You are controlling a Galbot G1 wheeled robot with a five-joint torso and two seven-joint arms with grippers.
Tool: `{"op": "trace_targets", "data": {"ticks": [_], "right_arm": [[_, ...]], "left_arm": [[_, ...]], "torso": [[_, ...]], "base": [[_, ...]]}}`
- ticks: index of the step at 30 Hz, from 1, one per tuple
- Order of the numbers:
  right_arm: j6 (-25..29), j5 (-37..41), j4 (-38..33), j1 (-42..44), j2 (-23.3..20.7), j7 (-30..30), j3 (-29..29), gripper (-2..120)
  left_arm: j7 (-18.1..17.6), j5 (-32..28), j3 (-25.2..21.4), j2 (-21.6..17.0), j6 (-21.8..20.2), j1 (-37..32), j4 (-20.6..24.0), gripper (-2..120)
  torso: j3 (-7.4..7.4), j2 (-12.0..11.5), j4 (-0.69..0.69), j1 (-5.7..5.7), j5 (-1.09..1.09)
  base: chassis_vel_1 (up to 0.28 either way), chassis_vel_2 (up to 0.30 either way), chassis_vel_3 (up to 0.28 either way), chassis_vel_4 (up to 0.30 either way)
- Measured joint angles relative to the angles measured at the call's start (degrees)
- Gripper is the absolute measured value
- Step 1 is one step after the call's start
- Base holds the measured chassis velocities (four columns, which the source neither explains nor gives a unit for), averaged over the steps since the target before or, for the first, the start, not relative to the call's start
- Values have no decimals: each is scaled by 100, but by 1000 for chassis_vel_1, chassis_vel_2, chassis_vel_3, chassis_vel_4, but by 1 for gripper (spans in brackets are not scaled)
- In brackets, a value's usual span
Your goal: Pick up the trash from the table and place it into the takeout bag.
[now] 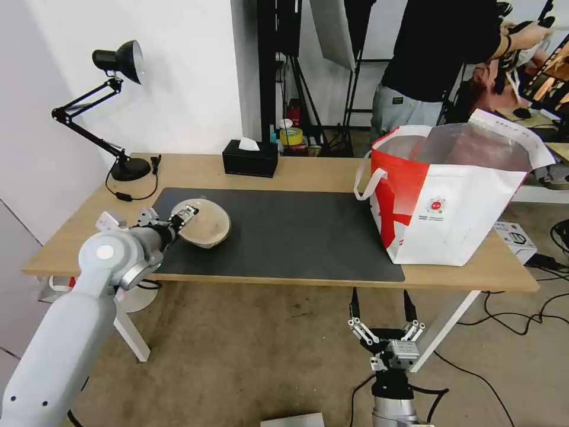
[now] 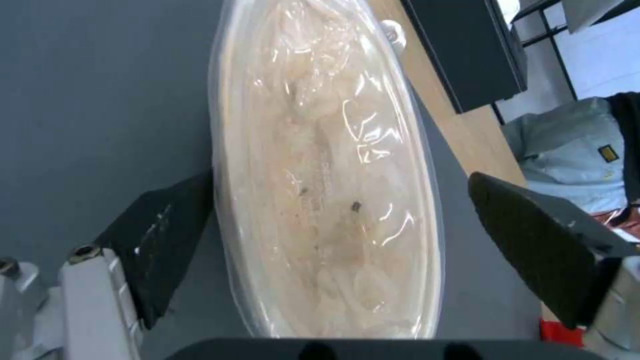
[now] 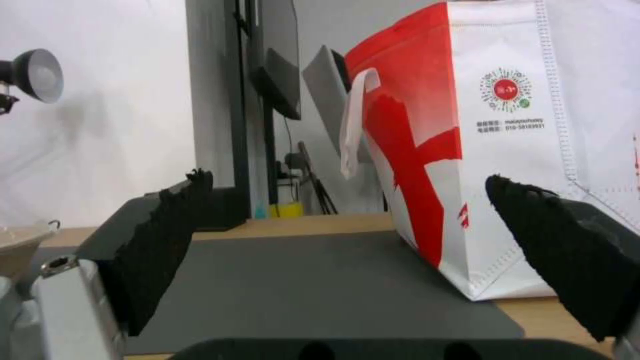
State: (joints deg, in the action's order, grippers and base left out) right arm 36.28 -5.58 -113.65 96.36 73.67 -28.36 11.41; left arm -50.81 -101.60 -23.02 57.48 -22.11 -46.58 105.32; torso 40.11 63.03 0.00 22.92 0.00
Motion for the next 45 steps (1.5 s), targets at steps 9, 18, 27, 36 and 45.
{"op": "trace_targets", "data": {"ticks": [9,18,27,36,45], "right_arm": [[0,0,0,0,0,0,0,100],[0,0,0,0,0,0,0,100],[0,0,0,0,0,0,0,100],[0,0,0,0,0,0,0,100],[0,0,0,0,0,0,0,100]], "left_arm": [[-2,76,85,108,3,100,-126,76],[14,94,95,151,15,123,-130,44],[22,150,98,189,31,101,-73,10],[49,192,50,165,55,-18,-1,0],[283,176,73,-133,140,-55,329,0]], "torso": [[0,0,0,0,0],[0,0,0,0,-1],[0,-2,0,0,-1],[0,-1,0,0,0],[0,-1,0,0,0]], "base": [[0,0,0,0],[0,0,0,0],[0,0,0,0],[0,0,0,0],[0,0,0,0]]}}
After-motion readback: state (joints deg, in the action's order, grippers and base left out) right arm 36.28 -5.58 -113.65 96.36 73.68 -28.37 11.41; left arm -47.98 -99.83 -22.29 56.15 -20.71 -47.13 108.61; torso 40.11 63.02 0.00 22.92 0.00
